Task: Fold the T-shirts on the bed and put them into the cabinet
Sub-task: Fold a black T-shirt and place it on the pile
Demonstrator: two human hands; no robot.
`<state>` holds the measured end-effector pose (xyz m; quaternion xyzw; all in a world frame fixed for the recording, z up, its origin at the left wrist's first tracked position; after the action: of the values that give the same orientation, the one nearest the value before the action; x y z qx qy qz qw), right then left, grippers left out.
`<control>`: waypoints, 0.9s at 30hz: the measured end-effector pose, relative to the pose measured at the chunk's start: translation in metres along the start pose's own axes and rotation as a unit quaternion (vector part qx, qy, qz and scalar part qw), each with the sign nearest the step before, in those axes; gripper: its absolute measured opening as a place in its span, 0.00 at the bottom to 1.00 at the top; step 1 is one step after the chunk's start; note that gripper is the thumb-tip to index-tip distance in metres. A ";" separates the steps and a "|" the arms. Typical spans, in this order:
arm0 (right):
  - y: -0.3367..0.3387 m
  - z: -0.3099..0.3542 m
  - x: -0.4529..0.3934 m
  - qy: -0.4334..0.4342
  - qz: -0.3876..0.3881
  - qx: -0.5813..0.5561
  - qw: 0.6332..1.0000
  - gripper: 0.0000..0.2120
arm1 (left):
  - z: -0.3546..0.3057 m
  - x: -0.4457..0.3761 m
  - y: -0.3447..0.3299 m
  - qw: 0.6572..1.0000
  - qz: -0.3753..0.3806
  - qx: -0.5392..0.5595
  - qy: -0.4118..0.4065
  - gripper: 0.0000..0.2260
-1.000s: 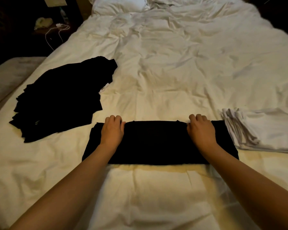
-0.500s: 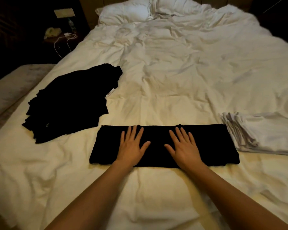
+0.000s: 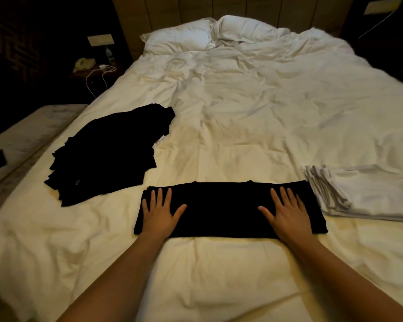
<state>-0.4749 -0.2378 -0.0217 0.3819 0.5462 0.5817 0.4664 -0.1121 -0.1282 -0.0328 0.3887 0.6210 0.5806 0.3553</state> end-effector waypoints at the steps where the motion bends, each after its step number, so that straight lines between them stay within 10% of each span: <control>1: 0.001 0.001 0.001 0.005 -0.003 -0.004 1.000 0.50 | -0.001 0.000 0.001 1.000 0.002 -0.016 0.001 0.42; 12: 0.034 -0.046 0.049 -0.115 -0.266 -0.166 0.943 0.25 | -0.087 0.019 0.000 0.993 -0.016 -0.006 -0.114 0.49; 22: 0.012 -0.114 0.061 -0.274 -0.174 -0.371 0.870 0.29 | -0.236 0.059 -0.017 0.968 0.015 0.039 -0.249 0.36; 27: 0.013 -0.109 0.057 -0.245 -0.178 -0.325 0.896 0.20 | -0.302 0.076 -0.006 0.939 -0.005 0.077 -0.334 0.31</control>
<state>-0.5955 -0.2134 -0.0243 0.2362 0.2535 0.5222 0.7793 -0.4164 -0.1946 -0.0156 0.5831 0.5113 0.3662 0.5143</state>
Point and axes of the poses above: each hand's wrist, its own x-axis away from the middle knuckle, its own y-axis out of the back of the hand, z = x × y, the point moved 10 cm from there along -x, towards the middle knuckle, and after that the axes turned 7 degrees about -z, right-handed, at the moved point
